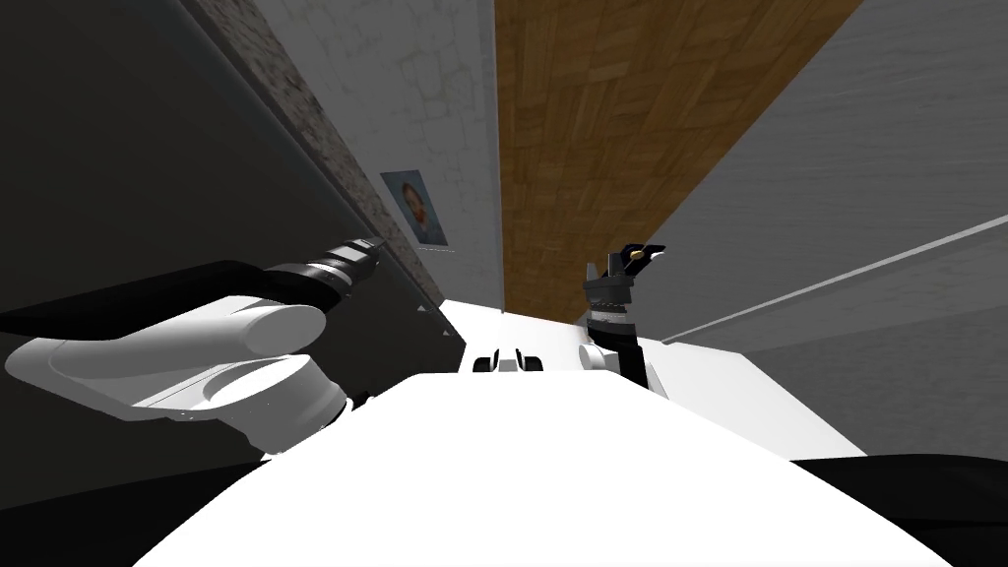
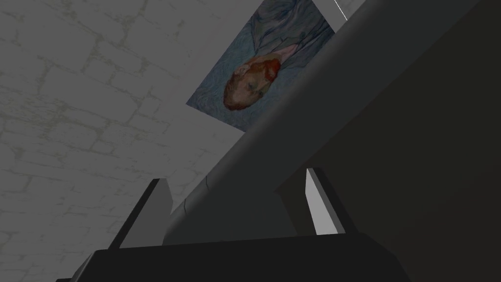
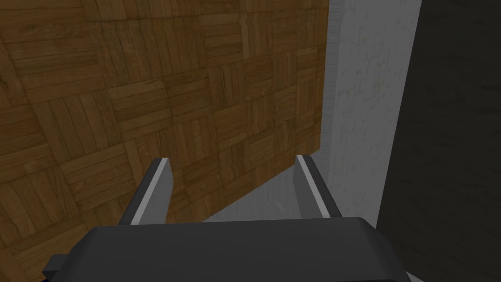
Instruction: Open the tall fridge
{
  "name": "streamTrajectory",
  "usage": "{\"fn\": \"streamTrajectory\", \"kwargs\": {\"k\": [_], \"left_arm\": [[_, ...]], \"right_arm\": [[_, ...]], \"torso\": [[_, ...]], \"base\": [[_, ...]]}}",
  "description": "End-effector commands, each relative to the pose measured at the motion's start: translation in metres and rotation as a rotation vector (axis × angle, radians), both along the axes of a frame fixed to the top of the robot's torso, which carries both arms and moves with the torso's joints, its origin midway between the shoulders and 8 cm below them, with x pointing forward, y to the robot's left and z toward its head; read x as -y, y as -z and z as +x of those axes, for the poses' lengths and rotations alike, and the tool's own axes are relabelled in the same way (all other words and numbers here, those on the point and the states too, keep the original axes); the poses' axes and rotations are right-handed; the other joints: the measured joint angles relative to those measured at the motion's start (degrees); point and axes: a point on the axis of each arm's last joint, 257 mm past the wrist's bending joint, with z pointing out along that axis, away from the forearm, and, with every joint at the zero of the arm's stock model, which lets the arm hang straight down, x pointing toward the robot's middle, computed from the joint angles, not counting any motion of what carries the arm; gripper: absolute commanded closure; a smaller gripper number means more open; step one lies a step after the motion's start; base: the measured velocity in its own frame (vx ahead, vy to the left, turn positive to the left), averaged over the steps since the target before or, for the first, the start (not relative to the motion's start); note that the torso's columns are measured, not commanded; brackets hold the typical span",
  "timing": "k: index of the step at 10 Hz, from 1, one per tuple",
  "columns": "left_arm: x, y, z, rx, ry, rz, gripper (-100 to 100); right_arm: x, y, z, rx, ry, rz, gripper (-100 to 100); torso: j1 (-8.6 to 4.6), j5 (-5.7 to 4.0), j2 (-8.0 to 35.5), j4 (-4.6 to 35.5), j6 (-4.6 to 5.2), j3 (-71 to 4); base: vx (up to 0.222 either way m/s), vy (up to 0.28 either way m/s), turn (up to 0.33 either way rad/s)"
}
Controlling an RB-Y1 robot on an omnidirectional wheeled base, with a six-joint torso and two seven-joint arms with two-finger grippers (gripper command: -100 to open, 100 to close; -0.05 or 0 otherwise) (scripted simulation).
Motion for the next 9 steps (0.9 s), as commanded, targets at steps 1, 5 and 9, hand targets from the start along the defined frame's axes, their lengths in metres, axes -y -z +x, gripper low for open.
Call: {"fn": "streamTrajectory", "kwargs": {"k": [1,5,9], "left_arm": [[0.019,0.002,0.004,-0.003,0.065,-0.015,100],[0.053,0.000,0.010,-0.004,0.183,-0.016,100],[0.074,0.000,0.012,-0.012,0.250,-0.005,100]], "right_arm": [[0.000,0.000,0.000,0.000,0.000,0.000,0],[0.000,0.000,0.000,0.000,0.000,0.000,0],[0.000,0.000,0.000,0.000,0.000,0.000,0]], "torso": [[0.03,0.01,0.0,0.0,-0.22,0.1],[0.28,-0.08,-0.1,0.1,-0.43,-0.1],[0.09,-0.18,-0.2,0.1,-0.30,-0.2]], "base": [[-0.195,-0.107,-0.107],[-0.202,-0.126,-0.091],[-0.195,-0.105,-0.082]]}}
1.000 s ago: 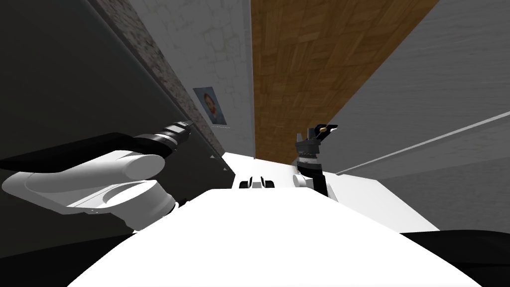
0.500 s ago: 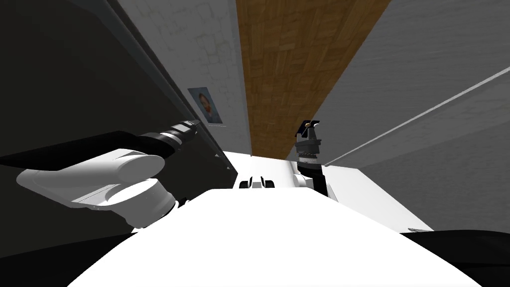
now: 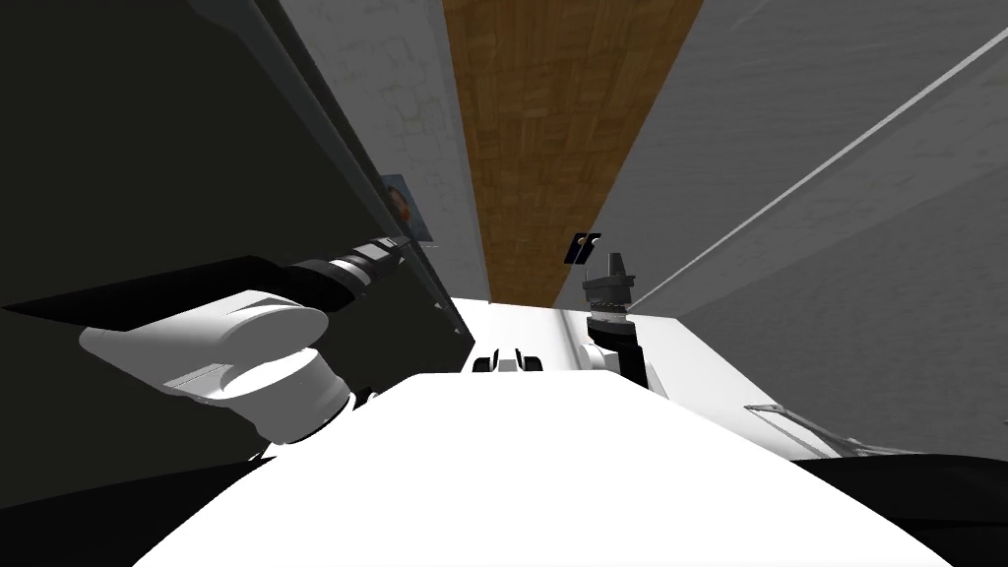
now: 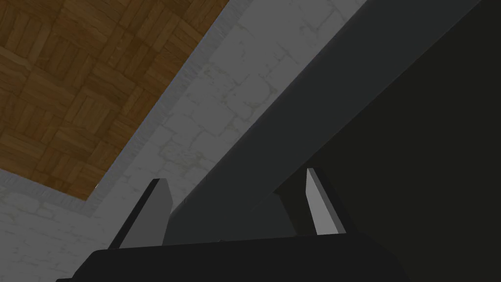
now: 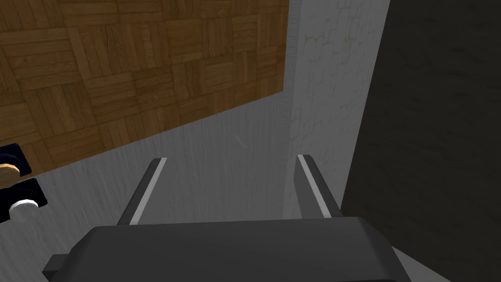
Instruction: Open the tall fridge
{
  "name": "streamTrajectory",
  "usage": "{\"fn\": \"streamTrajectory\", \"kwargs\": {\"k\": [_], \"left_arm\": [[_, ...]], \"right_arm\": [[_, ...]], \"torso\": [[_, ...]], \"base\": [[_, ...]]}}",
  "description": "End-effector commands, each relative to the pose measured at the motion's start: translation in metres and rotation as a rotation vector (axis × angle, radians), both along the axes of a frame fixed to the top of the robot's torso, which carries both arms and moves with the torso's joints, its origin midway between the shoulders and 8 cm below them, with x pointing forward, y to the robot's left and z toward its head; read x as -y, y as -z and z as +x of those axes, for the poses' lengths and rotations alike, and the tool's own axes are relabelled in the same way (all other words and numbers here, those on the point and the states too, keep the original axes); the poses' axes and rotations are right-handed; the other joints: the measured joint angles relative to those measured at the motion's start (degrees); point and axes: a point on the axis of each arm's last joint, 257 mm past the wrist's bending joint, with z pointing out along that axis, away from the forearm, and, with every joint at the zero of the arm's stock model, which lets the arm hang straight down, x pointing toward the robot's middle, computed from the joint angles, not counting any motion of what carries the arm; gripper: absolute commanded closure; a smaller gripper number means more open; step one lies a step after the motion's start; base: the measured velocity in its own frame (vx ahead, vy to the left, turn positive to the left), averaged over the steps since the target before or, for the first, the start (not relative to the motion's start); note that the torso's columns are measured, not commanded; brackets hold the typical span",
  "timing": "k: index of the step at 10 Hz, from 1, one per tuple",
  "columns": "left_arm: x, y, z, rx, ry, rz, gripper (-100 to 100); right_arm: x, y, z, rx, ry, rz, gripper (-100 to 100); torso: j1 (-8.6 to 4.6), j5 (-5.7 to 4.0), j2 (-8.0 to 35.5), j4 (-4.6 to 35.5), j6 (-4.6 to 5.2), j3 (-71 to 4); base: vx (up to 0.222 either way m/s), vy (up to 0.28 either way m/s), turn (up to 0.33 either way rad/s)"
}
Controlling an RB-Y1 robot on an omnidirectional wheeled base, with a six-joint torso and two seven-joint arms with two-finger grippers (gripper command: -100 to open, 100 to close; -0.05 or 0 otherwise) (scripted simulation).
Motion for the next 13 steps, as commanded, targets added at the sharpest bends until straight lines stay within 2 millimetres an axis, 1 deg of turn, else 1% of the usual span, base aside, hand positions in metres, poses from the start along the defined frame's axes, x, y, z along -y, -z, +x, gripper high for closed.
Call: {"fn": "streamTrajectory", "kwargs": {"k": [1,2,5,10,11,12,13], "left_arm": [[0.020,0.003,0.001,-0.010,0.067,-0.001,100],[0.020,0.003,0.001,-0.010,0.069,-0.001,100],[0.047,0.003,-0.001,-0.009,0.160,-0.006,100],[0.090,-0.001,-0.009,-0.001,0.314,-0.013,100],[0.083,0.002,-0.008,-0.008,0.290,0.000,100],[0.091,0.006,-0.011,-0.023,0.330,0.000,100],[0.093,0.007,-0.012,-0.026,0.349,0.001,100]], "right_arm": [[0.000,0.000,0.000,0.000,0.000,0.000,0],[0.000,0.000,0.000,0.000,0.000,0.000,0],[0.000,0.000,0.000,0.000,0.000,0.000,0],[0.000,0.000,0.000,0.000,0.000,0.000,0],[0.000,0.000,0.000,0.000,0.000,0.000,0],[0.000,0.000,0.000,0.000,0.000,0.000,0],[0.000,0.000,0.000,0.000,0.000,0.000,0]], "torso": [[0.28,-0.04,-0.3,0.1,-0.16,-0.2],[0.18,0.06,-0.1,-0.1,0.11,0.0],[0.39,0.19,0.0,-0.1,-0.18,0.1],[0.23,0.13,-0.1,-0.1,-0.03,0.0],[0.09,0.08,-0.1,-0.1,0.09,-0.1],[0.24,0.01,-0.4,0.0,-0.08,-0.3],[0.29,0.05,-0.4,-0.2,-0.05,-0.3]], "base": [[-0.202,-0.040,-0.108],[-0.235,-0.045,-0.114],[-0.220,-0.051,-0.085],[-0.238,-0.068,-0.092],[-0.122,-0.042,-0.033],[-0.094,-0.012,-0.027],[-0.196,-0.030,-0.067]]}}
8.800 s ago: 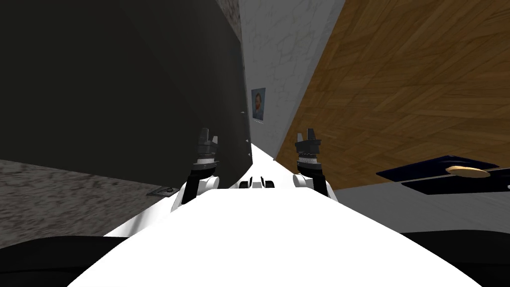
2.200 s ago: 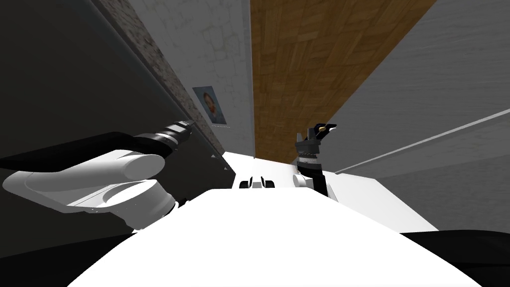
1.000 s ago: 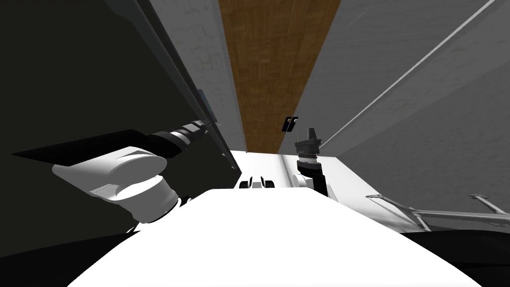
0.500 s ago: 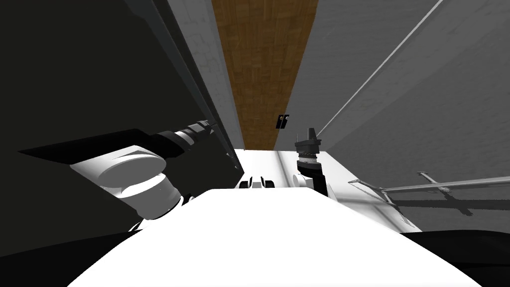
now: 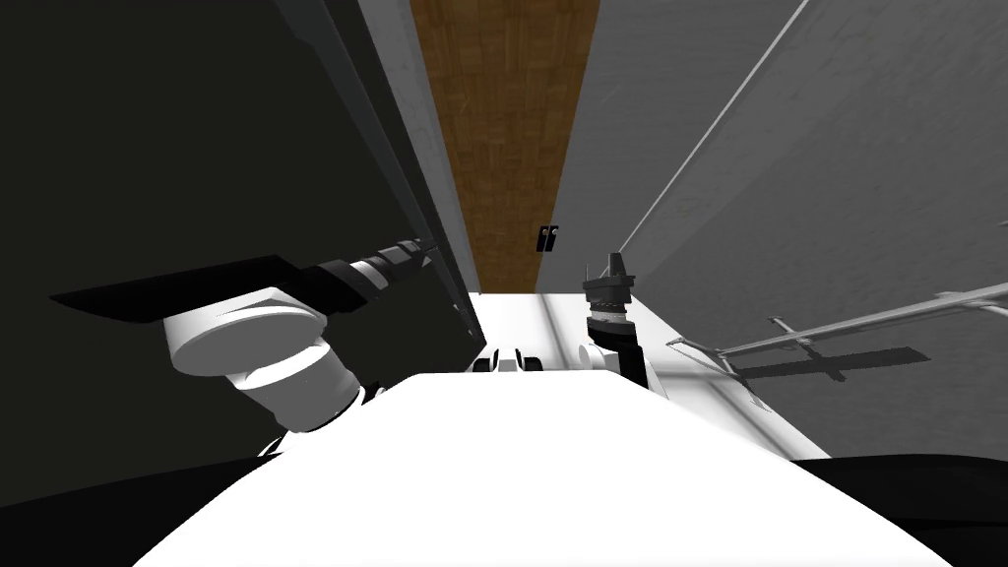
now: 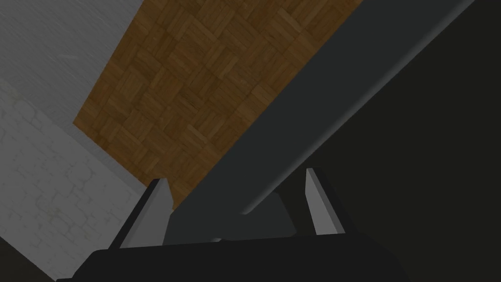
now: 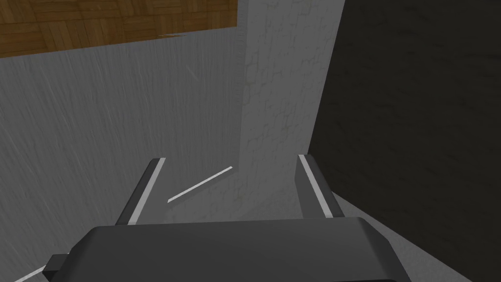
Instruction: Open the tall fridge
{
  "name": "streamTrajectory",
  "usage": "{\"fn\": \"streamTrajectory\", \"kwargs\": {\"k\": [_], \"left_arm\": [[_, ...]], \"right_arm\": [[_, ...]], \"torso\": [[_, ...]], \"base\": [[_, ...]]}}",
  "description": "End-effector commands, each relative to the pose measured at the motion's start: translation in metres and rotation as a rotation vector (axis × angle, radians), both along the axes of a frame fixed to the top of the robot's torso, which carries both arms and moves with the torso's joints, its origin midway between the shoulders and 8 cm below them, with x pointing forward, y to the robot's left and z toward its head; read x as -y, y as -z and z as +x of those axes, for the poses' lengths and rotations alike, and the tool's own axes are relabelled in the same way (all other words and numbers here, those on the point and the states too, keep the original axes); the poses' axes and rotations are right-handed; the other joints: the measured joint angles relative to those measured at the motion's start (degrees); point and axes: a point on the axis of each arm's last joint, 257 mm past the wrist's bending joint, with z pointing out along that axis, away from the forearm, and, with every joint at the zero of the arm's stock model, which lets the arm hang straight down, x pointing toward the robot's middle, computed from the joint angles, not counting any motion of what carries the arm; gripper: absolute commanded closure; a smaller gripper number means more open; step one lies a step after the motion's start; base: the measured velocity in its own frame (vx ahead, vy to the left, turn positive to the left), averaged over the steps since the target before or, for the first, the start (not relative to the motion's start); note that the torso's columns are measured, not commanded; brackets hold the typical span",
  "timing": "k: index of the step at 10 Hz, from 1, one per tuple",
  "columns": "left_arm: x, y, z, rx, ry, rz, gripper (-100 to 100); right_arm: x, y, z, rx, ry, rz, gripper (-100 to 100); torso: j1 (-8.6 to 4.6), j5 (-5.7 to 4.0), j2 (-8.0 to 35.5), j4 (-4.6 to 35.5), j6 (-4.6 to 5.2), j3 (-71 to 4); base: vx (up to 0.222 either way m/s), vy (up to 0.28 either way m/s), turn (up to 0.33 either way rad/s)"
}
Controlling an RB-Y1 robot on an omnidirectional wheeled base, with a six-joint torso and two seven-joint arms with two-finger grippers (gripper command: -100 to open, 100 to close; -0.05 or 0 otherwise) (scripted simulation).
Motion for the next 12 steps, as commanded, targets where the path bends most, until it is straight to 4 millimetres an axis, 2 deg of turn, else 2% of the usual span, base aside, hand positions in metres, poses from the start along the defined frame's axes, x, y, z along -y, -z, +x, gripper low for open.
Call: {"fn": "streamTrajectory", "kwargs": {"k": [1,11,12], "left_arm": [[0.008,0.001,-0.004,-0.008,0.048,-0.006,100],[0.040,-0.002,-0.027,-0.007,0.257,-0.019,100],[0.033,-0.011,-0.022,-0.009,0.247,-0.004,-100]], "right_arm": [[0.000,0.000,0.000,0.000,0.000,0.000,0],[0.000,0.000,0.000,0.000,0.000,0.000,0],[0.000,0.000,0.000,0.000,0.000,0.000,0]], "torso": [[-0.09,0.09,0.3,-0.1,0.03,0.3],[0.21,0.18,0.2,0.0,-0.13,0.2],[0.21,0.20,0.2,0.0,-0.08,0.2]], "base": [[-0.163,-0.024,-0.038],[-0.141,-0.017,-0.029],[-0.079,-0.038,0.006]]}}
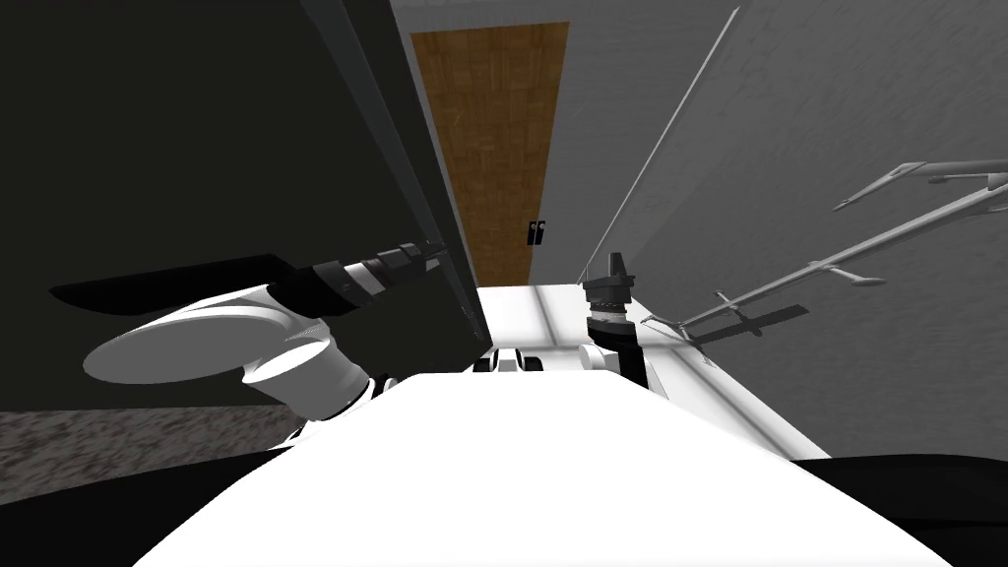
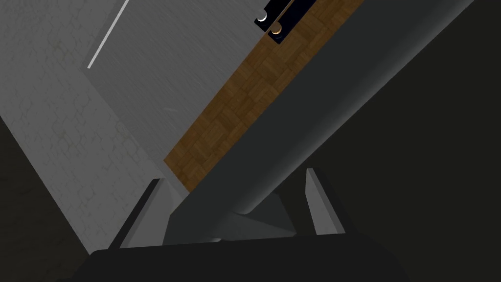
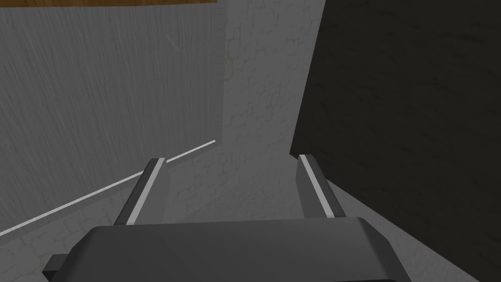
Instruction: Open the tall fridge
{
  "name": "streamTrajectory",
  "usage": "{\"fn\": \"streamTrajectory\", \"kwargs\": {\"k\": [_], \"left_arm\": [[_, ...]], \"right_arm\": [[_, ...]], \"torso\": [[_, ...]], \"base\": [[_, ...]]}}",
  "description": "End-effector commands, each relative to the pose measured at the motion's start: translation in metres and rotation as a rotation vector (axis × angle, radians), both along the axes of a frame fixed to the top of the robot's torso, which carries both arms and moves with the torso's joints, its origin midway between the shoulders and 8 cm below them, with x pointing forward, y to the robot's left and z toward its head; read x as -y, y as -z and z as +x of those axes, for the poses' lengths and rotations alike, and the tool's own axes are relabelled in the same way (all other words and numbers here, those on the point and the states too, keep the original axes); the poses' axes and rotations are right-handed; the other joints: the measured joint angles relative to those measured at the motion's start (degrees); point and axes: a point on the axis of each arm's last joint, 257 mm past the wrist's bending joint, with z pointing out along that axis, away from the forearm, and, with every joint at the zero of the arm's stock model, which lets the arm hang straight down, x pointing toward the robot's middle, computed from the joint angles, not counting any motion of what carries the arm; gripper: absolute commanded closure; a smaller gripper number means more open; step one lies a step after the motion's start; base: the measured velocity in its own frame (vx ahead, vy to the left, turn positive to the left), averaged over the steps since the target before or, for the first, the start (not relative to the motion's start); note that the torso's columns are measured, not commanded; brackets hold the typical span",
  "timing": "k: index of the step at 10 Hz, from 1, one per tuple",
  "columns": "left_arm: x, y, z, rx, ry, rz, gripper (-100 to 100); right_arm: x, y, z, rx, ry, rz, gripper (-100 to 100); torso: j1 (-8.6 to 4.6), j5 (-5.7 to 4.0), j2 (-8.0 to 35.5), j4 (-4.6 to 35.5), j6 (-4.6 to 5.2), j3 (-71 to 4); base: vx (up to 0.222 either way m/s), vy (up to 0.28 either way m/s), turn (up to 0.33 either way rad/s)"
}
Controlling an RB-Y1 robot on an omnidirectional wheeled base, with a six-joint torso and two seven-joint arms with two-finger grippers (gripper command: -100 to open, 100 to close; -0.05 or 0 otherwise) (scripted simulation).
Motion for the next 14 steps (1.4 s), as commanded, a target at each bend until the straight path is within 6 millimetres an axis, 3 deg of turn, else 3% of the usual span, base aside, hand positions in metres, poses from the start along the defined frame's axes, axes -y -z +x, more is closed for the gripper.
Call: {"fn": "streamTrajectory", "kwargs": {"k": [1,8,9,10,14], "left_arm": [[-0.009,-0.014,0.006,-0.004,0.007,0.007,-100],[-0.031,-0.058,0.014,0.000,0.012,0.013,-100],[-0.028,-0.045,0.014,-0.024,0.013,0.016,-100],[-0.029,-0.043,0.015,-0.031,0.011,0.016,0],[-0.029,-0.035,0.015,-0.055,0.012,0.018,0]], "right_arm": [[0.000,0.000,0.000,0.000,0.000,0.000,0],[0.000,0.000,0.000,0.000,0.000,0.000,0],[0.000,0.000,0.000,0.000,0.000,0.000,0],[0.000,0.000,0.000,0.000,0.000,0.000,0],[0.000,0.000,0.000,0.000,0.000,0.000,0]], "torso": [[-0.17,-0.12,-0.1,0.0,0.05,-0.1],[-0.66,-0.52,0.5,0.5,0.10,0.3],[-0.79,-0.62,0.6,0.6,0.12,0.3],[-0.79,-0.56,0.6,0.5,0.15,0.4],[-0.56,-0.39,0.2,0.2,0.12,0.1]], "base": [[-0.011,-0.060,0.009],[-0.001,-0.046,0.013],[0.003,-0.013,0.009],[0.000,0.000,0.000],[0.000,0.000,0.000]]}}
